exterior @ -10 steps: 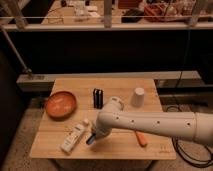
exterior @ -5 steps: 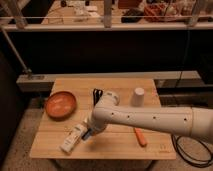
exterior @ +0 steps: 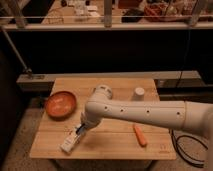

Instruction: Place the white sponge in the ceramic bowl

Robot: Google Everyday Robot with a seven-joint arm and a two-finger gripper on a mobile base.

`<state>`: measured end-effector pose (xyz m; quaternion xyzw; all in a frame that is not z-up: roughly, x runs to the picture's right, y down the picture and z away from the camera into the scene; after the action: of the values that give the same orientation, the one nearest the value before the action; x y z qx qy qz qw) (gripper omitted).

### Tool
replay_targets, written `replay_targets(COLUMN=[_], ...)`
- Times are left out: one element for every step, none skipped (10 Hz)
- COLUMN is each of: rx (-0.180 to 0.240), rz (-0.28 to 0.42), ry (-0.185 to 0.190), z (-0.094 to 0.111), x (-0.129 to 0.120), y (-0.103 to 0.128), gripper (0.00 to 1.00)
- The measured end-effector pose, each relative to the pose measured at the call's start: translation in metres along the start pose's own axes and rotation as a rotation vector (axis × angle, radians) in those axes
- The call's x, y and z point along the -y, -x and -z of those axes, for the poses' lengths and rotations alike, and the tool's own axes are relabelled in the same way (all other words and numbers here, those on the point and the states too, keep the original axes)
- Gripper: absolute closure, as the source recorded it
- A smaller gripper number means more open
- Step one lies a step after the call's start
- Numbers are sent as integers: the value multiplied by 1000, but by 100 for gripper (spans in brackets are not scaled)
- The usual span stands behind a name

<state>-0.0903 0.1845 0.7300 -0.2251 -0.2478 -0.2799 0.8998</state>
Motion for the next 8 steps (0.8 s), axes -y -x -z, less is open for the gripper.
replay_targets(rx=[-5,-8,-10,-12,-22,-29,-32,-35], rz=[4,12,14,14,16,20,20,20], ry=[-10,-17,-24,-27,-30,-30,-32,-35], z=[4,7,11,12,12,13,15,16], x=[9,23,32,37,44,54,61,66], y=[0,5,7,8,8,8,8,7], gripper=[98,98,98,98,98,98,98,98])
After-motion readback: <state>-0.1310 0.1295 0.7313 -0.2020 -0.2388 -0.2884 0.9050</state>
